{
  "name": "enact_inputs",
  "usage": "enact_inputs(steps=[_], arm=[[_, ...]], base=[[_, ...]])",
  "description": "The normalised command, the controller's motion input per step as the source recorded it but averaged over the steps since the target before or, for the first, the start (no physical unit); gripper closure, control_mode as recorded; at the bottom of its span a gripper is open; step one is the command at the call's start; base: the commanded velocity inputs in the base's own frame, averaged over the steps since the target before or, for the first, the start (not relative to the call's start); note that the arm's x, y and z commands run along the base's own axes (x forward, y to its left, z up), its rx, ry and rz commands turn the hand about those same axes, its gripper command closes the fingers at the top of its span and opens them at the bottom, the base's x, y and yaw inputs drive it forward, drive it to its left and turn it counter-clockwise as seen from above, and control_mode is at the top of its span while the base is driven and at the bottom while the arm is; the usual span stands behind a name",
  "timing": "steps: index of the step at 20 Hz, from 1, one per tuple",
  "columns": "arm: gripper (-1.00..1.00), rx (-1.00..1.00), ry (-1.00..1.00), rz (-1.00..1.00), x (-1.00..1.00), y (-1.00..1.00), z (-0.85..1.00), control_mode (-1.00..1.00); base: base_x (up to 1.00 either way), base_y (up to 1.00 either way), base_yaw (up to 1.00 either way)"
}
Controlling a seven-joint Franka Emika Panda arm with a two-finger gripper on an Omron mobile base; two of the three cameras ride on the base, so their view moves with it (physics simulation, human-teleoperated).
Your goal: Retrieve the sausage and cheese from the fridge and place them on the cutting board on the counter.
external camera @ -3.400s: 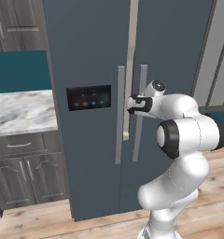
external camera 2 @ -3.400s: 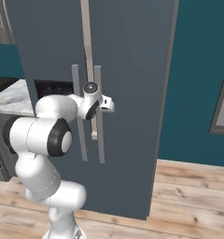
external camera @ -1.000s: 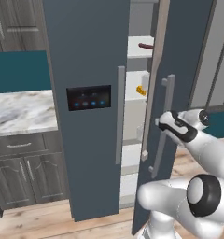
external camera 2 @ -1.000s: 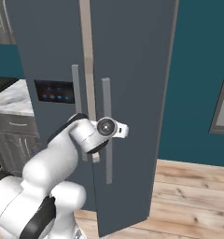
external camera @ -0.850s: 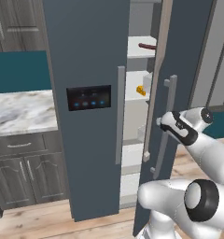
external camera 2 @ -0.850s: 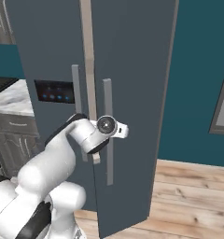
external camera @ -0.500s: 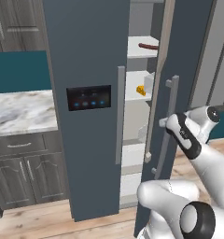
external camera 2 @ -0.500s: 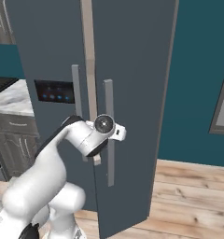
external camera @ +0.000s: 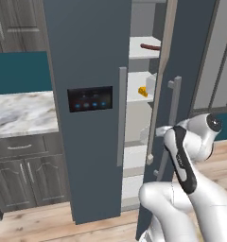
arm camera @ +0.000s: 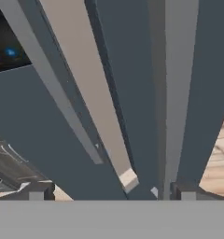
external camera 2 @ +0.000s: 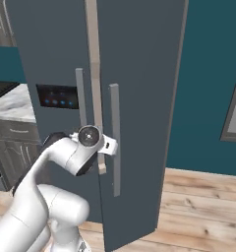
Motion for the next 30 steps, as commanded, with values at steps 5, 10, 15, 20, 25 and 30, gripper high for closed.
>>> enact_inputs(steps=[5, 10, 15, 20, 25, 30], arm=[[-1.00, -0.05, 0.19, -0.18, -0.01, 0.68, 0.07, -1.00], [-1.00, 0.00, 0.07, -0.55, 0.13, 0.37, 0.20, -1.00], [-1.00, 0.00, 0.02, -0.63, 0.14, 0.27, 0.23, -1.00], [-1.00, 0.09, 0.00, -0.54, 0.22, 0.14, 0.24, -1.00], [-1.00, 0.33, 0.00, -0.49, 0.07, 0.08, 0.25, -1.00], [-1.00, 0.36, -0.07, -0.40, 0.21, -0.02, 0.07, -1.00]], base=[[0.00, 0.00, 0.00], [0.00, 0.00, 0.00], [0.00, 0.00, 0.00], [0.00, 0.00, 0.00], [0.00, 0.00, 0.00], [0.00, 0.00, 0.00]])
